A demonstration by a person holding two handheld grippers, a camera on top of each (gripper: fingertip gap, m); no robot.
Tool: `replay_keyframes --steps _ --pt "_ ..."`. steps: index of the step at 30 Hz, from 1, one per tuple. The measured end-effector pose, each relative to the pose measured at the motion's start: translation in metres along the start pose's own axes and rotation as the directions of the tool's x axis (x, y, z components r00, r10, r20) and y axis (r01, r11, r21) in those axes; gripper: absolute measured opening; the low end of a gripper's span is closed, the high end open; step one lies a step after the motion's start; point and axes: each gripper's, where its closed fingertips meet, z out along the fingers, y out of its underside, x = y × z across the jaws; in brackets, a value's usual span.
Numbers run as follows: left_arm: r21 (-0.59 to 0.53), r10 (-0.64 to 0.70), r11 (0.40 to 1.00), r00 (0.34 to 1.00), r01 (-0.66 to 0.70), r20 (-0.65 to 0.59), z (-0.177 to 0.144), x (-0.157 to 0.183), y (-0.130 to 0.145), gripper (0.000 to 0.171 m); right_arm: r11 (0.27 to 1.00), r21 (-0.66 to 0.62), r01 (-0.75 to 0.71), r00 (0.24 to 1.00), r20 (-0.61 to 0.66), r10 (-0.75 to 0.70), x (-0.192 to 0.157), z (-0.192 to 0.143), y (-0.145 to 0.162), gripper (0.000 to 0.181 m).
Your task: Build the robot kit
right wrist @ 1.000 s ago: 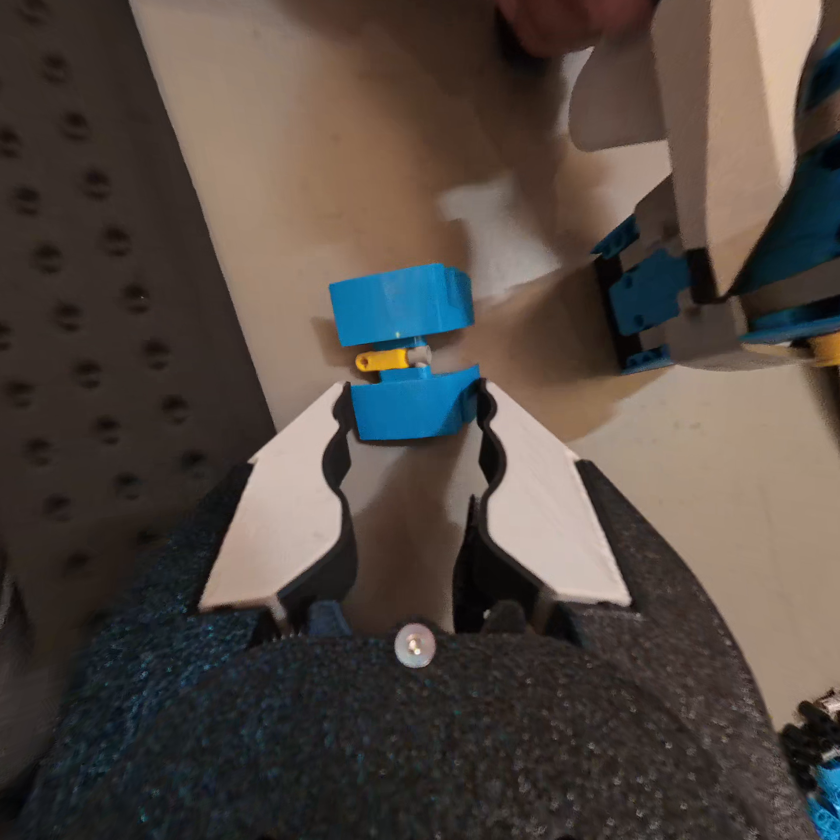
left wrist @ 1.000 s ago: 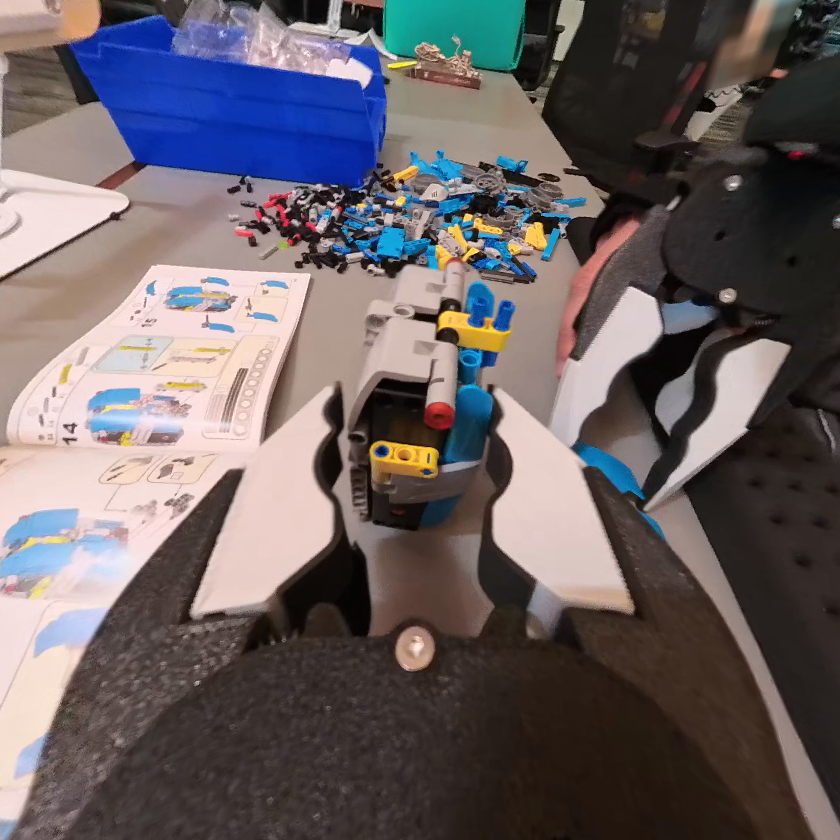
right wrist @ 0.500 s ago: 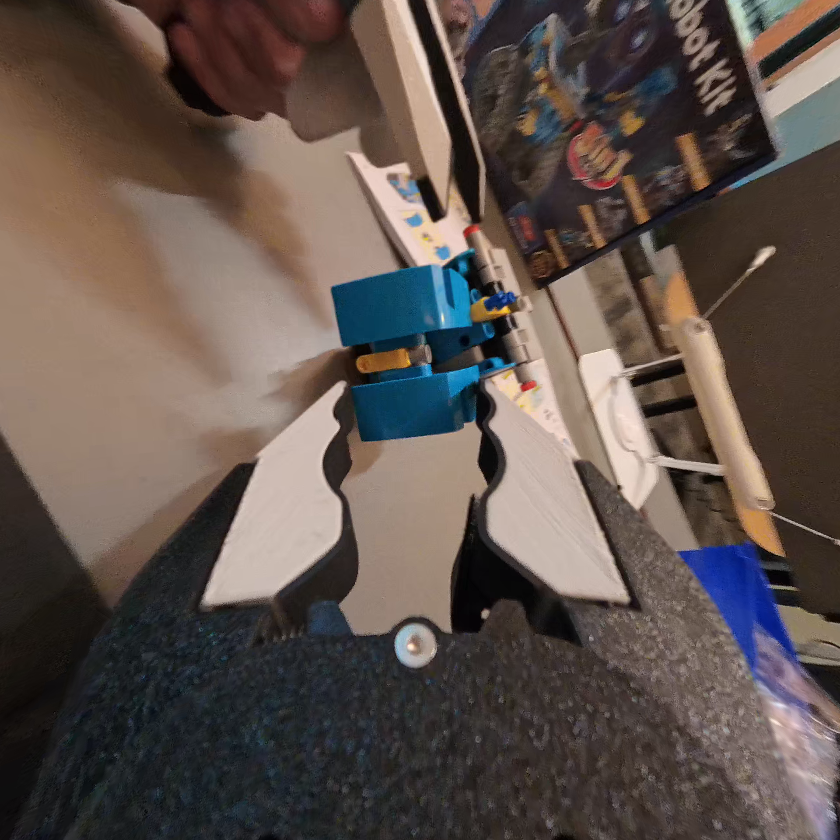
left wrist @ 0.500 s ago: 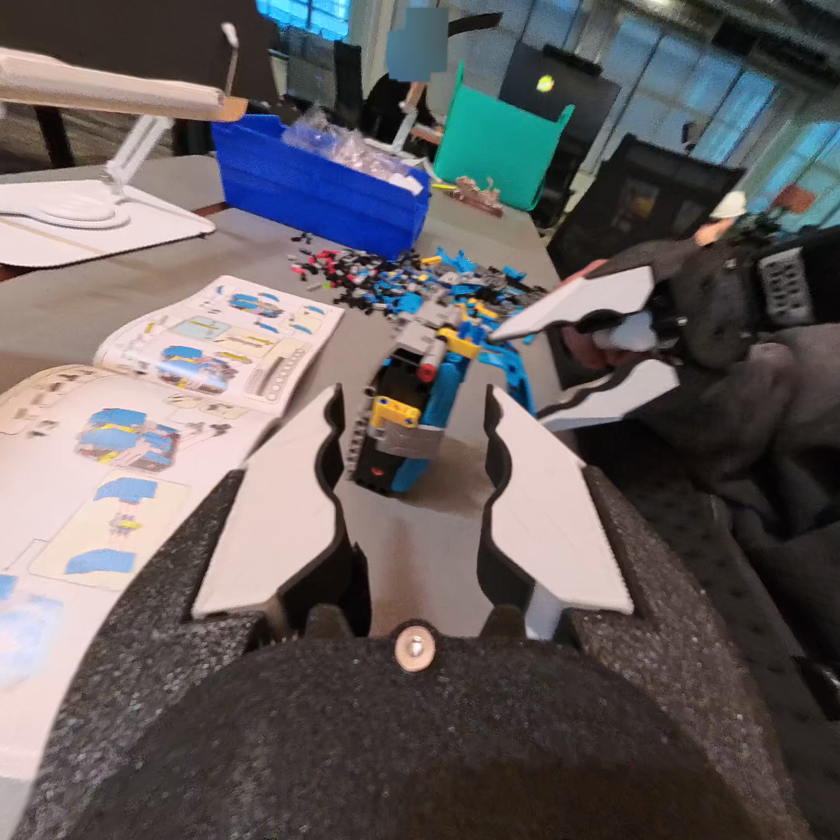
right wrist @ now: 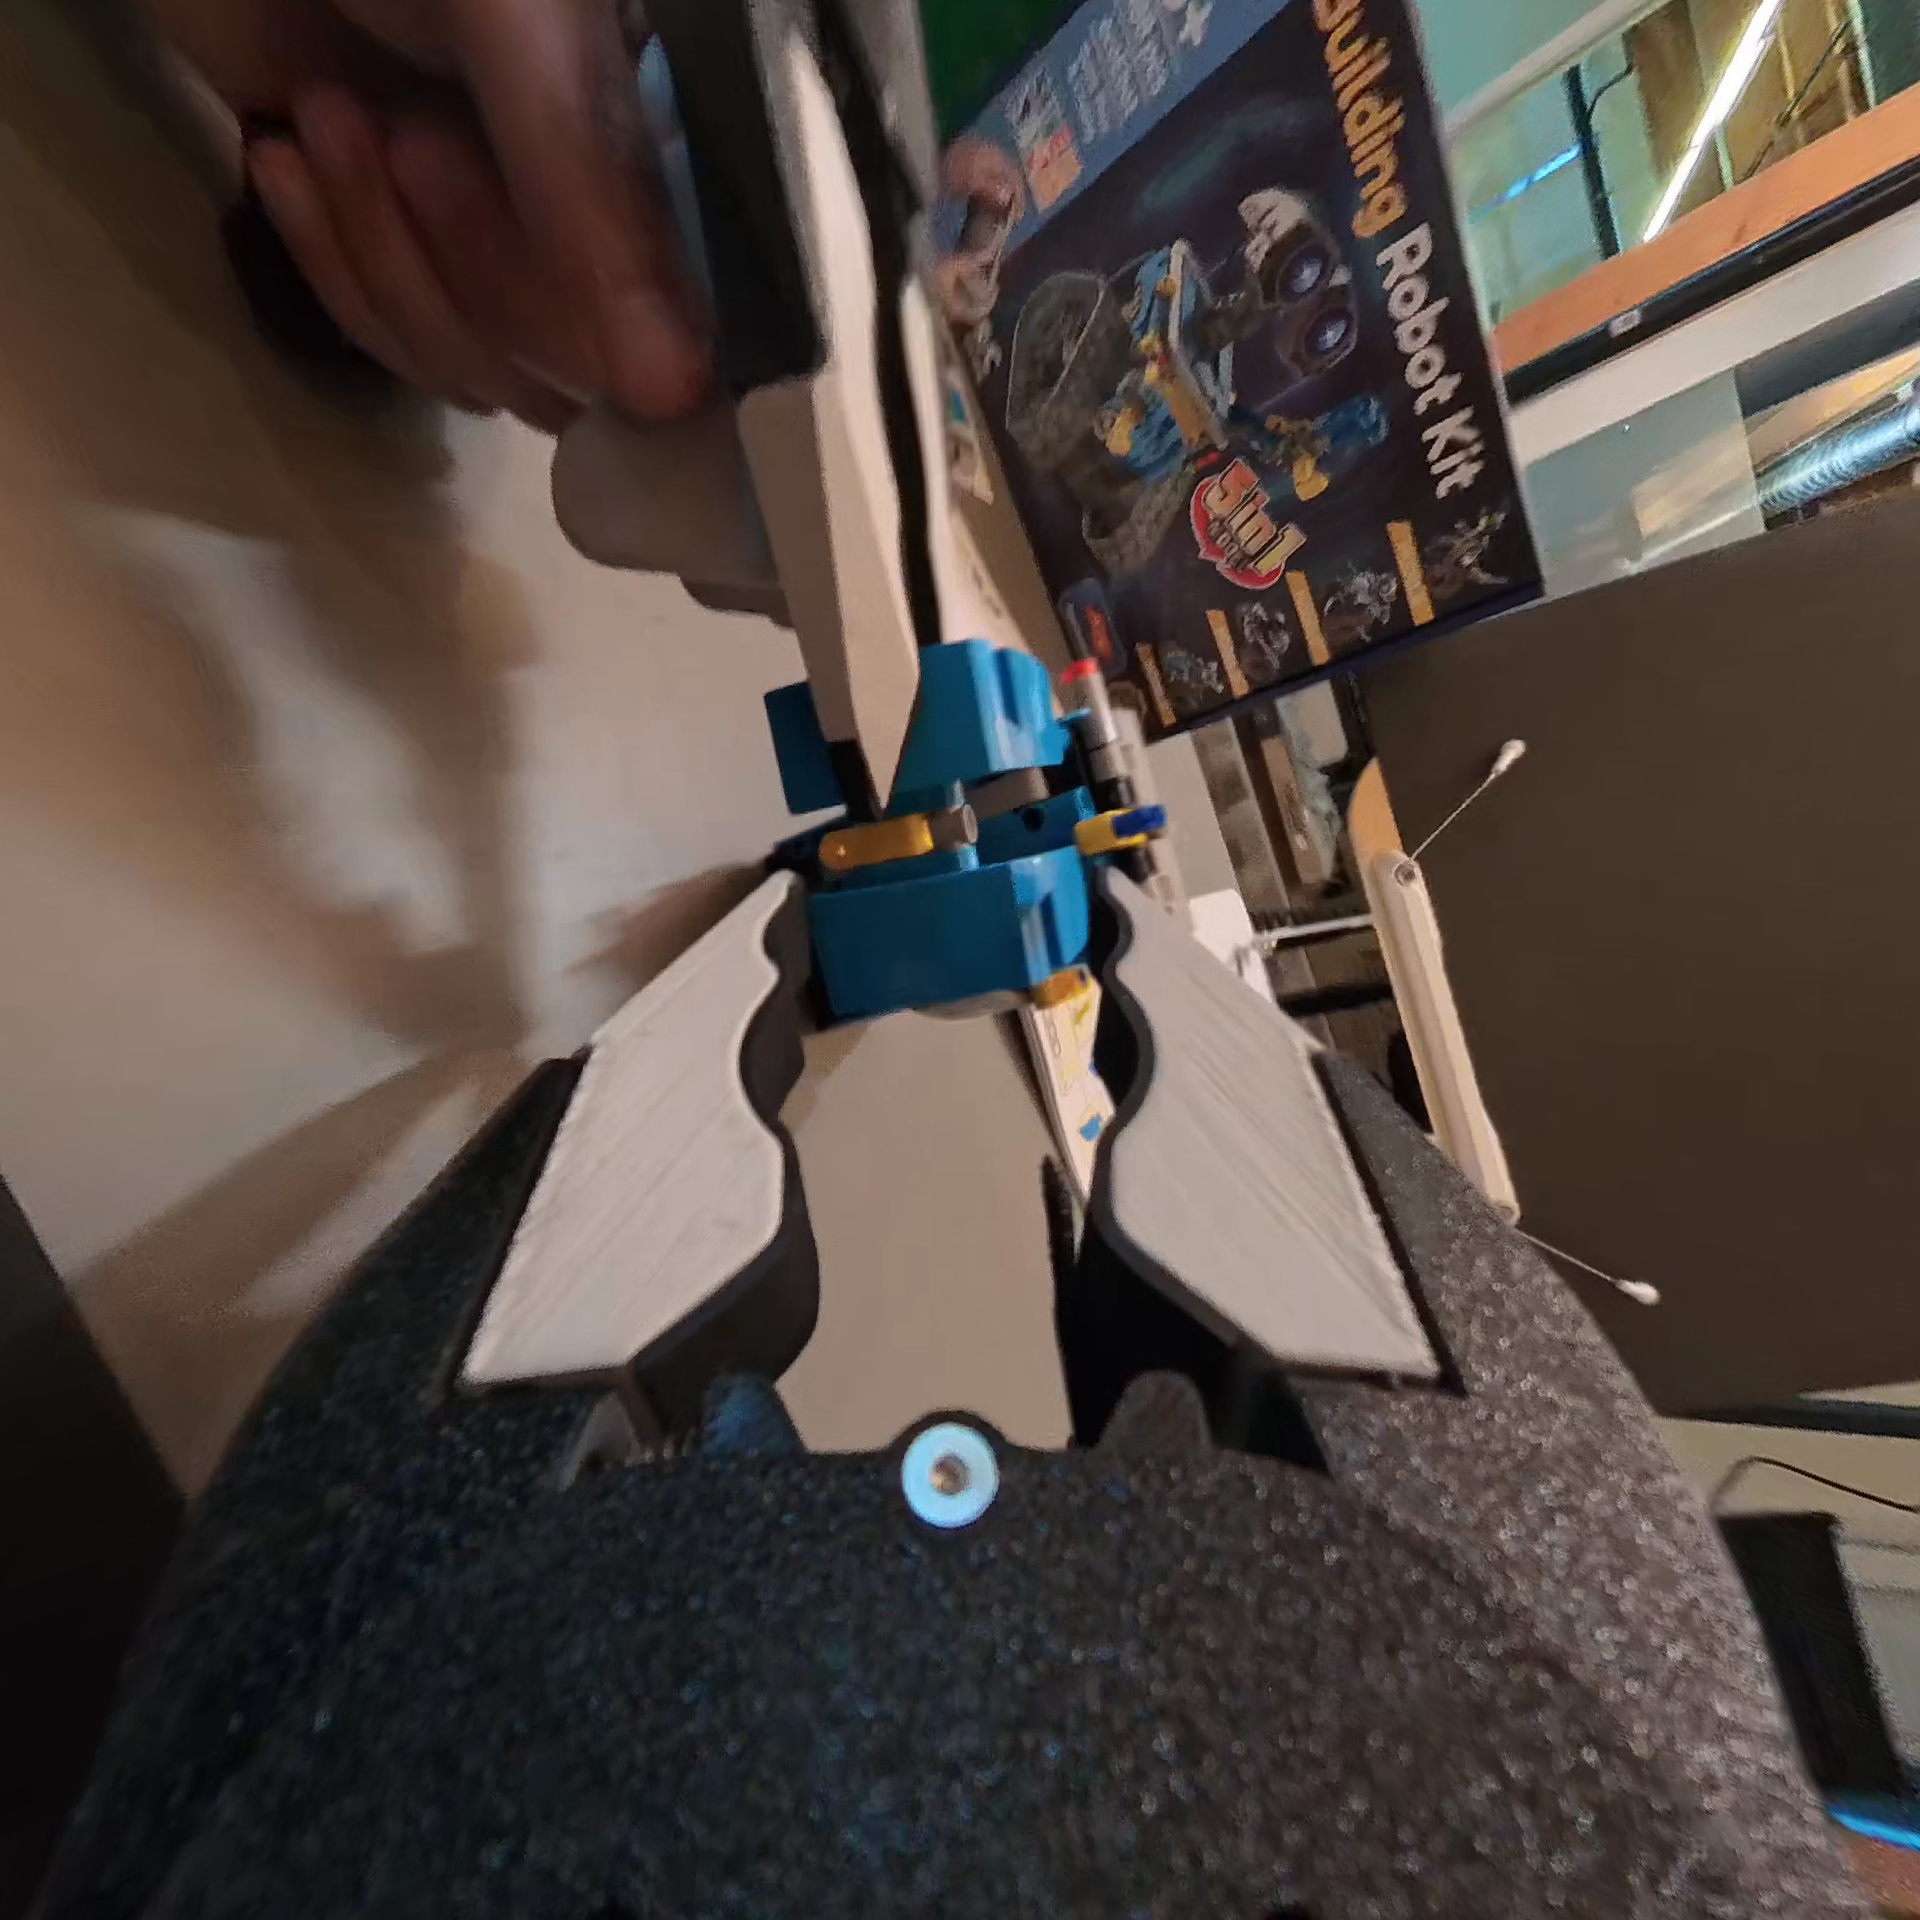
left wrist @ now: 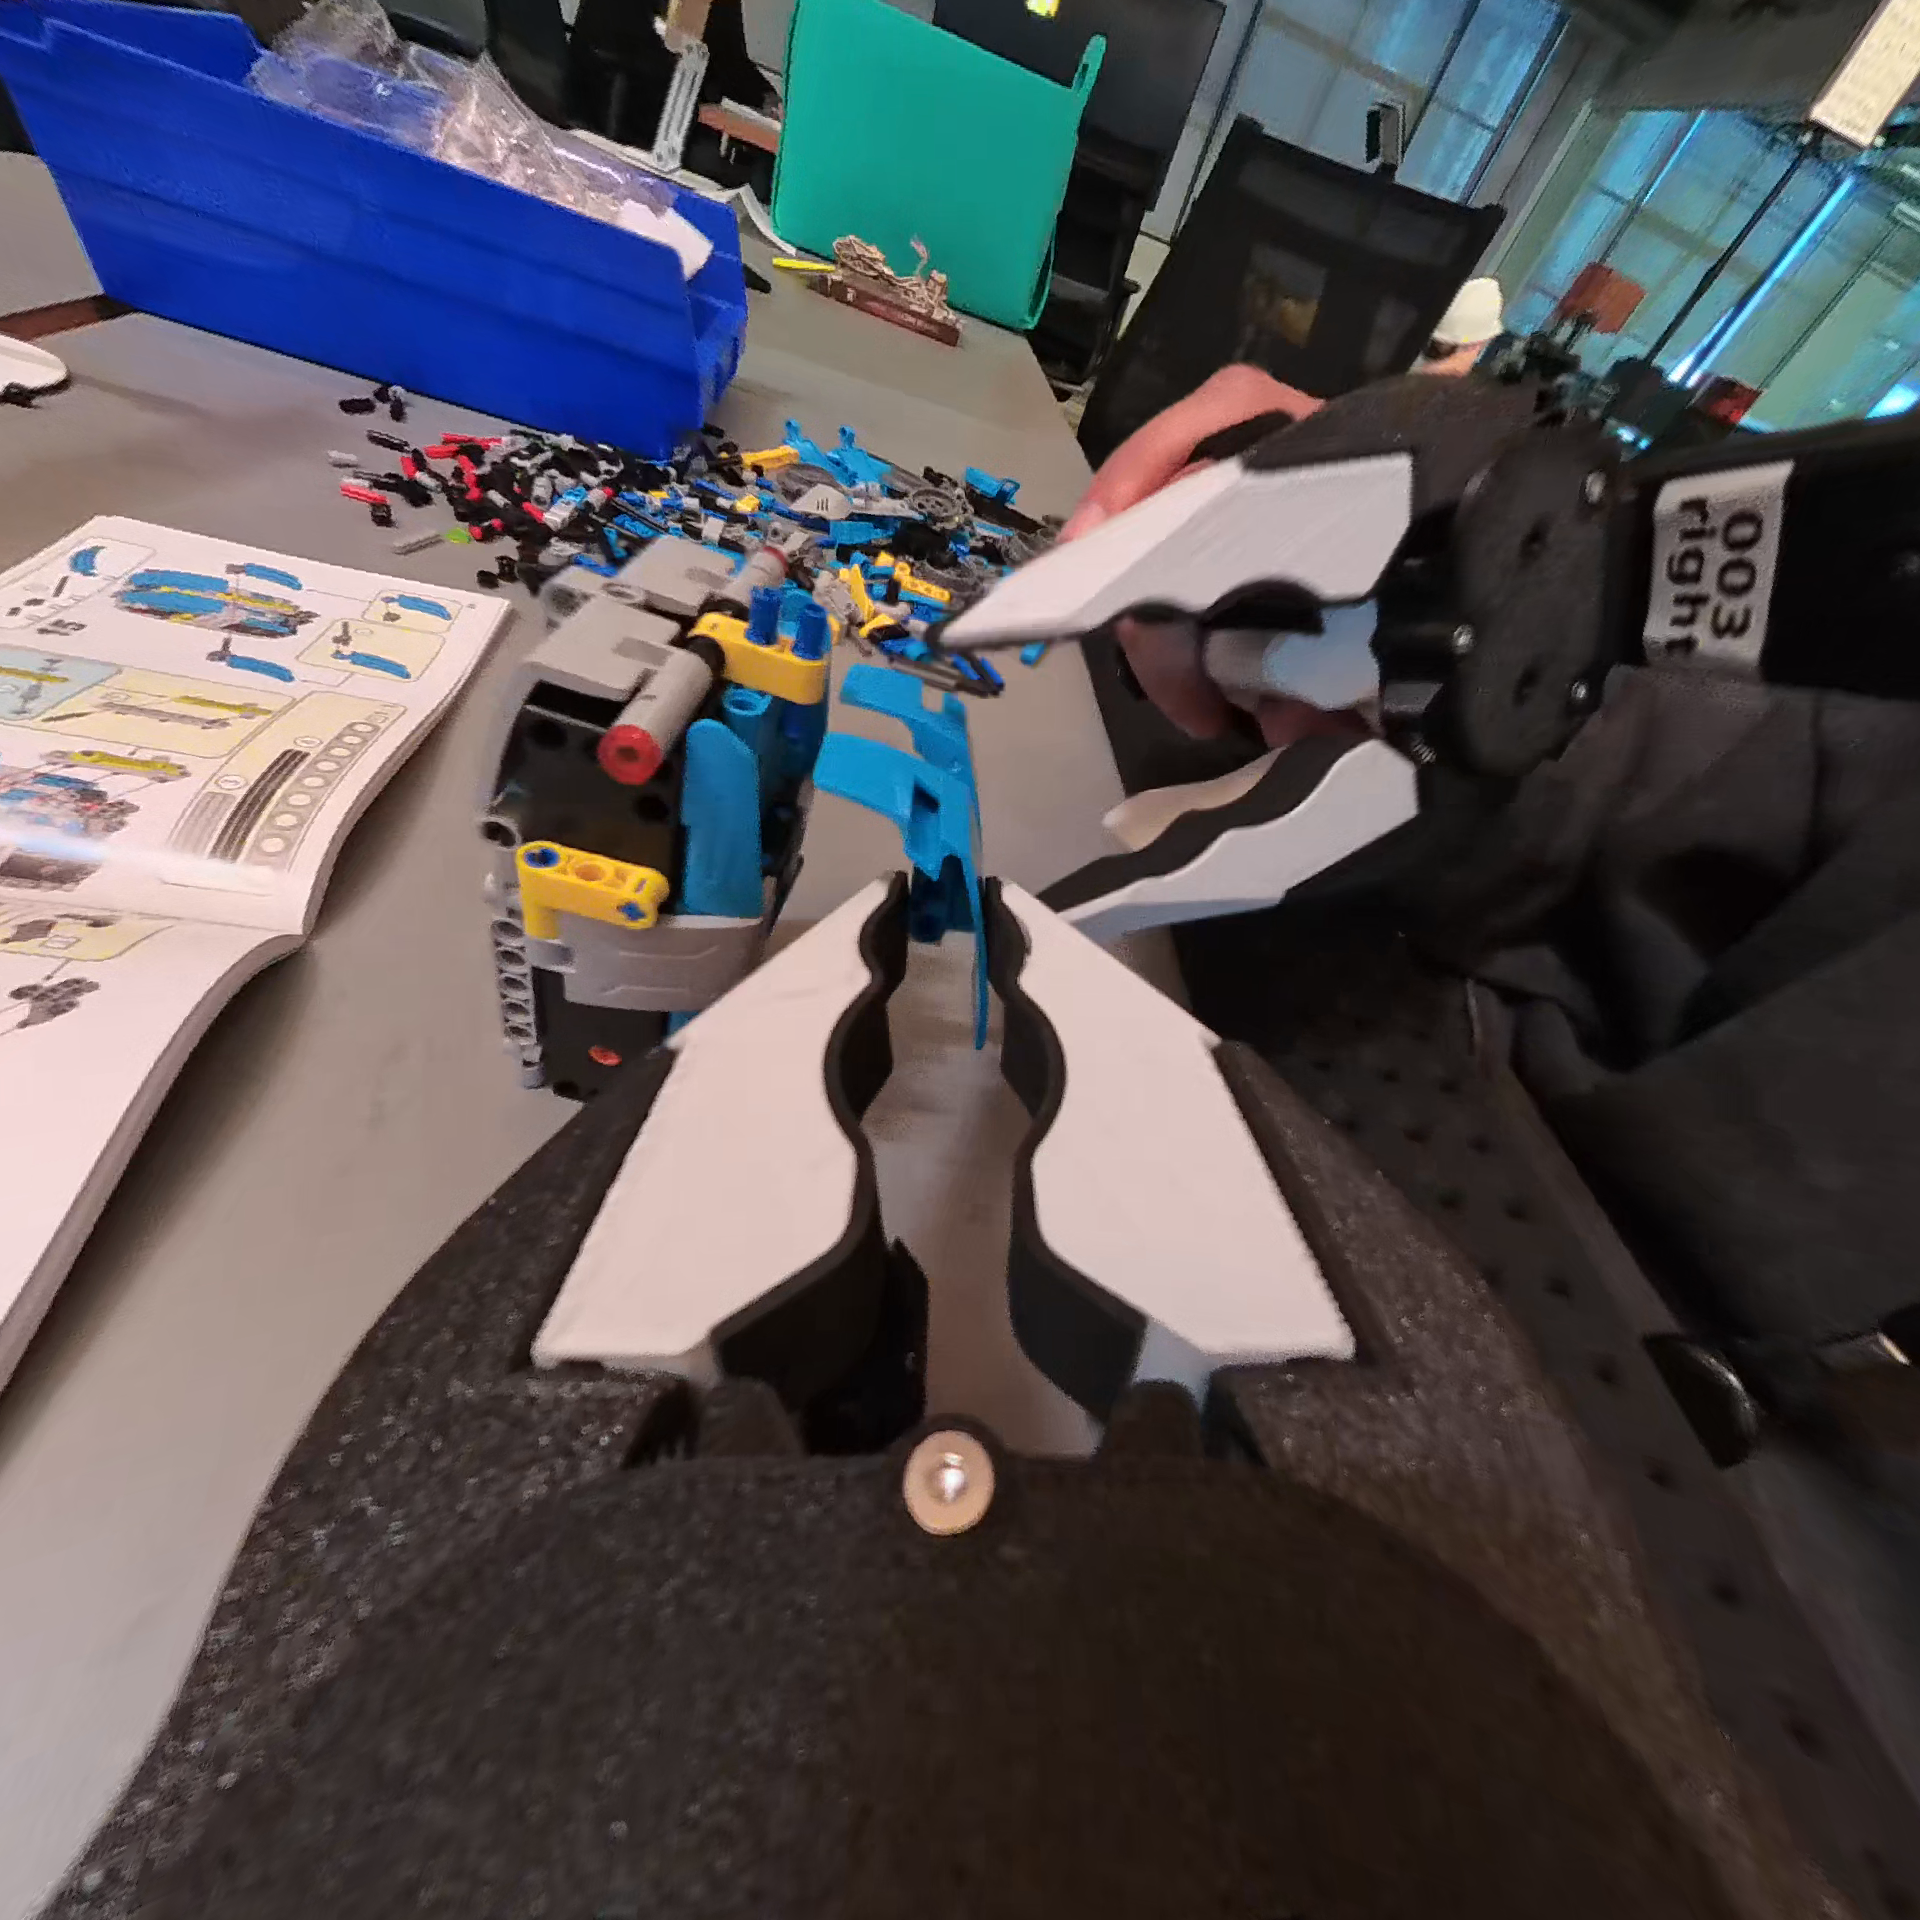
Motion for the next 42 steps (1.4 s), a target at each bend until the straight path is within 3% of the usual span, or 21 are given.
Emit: replay_keyframes --steps 5,9,11,14,20,22,25,28,30,31,35,38,40,42 --pt "0.007 -0.028 1.0 0.999 0.028 0.023 0.0 -0.006 -0.001 0.013 0.973 0.096 -0.208 0.975 0.098 0.199 0.038 -0.013 -0.013 0.073" --pt "-0.007 -0.033 0.999 0.999 0.033 0.026 0.002 -0.007 0.001 0.013 0.995 0.037 -0.098 0.986 0.142 0.092 0.042 0.006 -0.004 0.064" --pt "-0.017 -0.043 0.999 0.999 0.043 0.002 0.003 -0.006 0.002 0.013 0.986 0.046 -0.161 0.965 0.219 0.147 0.04 0.016 -0.001 0.059" --pt "-0.022 -0.056 0.998 0.998 0.056 0.0 0.003 -0.01 0.002 0.014 0.916 -0.002 -0.401 0.832 0.417 0.366 0.036 0.027 0.007 0.071" --pt "-0.024 -0.108 0.994 0.994 0.108 -0.003 0.002 -0.024 0.0 0.013 0.794 -0.084 -0.602 0.608 0.597 0.524 0.038 0.048 0.024 0.06" --pt "-0.027 -0.115 0.993 0.993 0.114 -0.029 0.001 -0.025 -0.001 0.013 0.733 -0.126 -0.669 0.511 0.638 0.576 0.043 0.056 0.028 0.043" --pt "-0.022 -0.145 0.989 0.988 0.143 -0.06 -0.001 -0.026 -0.002 0.013 0.586 -0.227 -0.778 0.305 0.678 0.668 0.052 0.065 0.037 0.044" --pt "-0.016 -0.186 0.983 0.979 0.185 -0.081 -0.004 -0.029 -0.003 0.013 0.39 -0.359 -0.848 0.073 0.65 0.757 0.059 0.075 0.053 0.043" --pt "-0.019 -0.205 0.979 0.972 0.205 -0.112 -0.006 -0.027 -0.004 0.013 0.298 -0.533 -0.792 -0.139 0.632 0.762 0.044 0.072 0.061 0.042" --pt "-0.024 -0.212 0.977 0.97 0.211 -0.121 -0.006 -0.027 -0.003 0.013 0.276 -0.578 -0.768 -0.206 0.631 0.748 0.037 0.069 0.062 0.042" --pt "-0.083 -0.28 0.96 0.945 0.269 -0.169 -0.01 -0.024 0.003 0.013 0.242 -0.658 -0.713 -0.282 0.586 0.759 0.016 0.069 0.066 0.041" --pt "-0.05 -0.35 0.937 0.914 0.347 -0.204 -0.016 -0.025 -0.002 0.013 0.301 -0.699 -0.648 -0.236 0.56 0.794 -0.012 0.071 0.073 0.041" --pt "-0.035 -0.381 0.923 0.9 0.383 -0.211 -0.02 -0.027 -0.003 0.013 0.296 -0.703 -0.646 -0.268 0.573 0.775 -0.015 0.07 0.065 0.039" --pt "-0.032 -0.386 0.921 0.899 0.388 -0.208 -0.021 -0.027 -0.002 0.013 0.31 -0.695 -0.649 -0.254 0.581 0.773 -0.016 0.07 0.063 0.039"
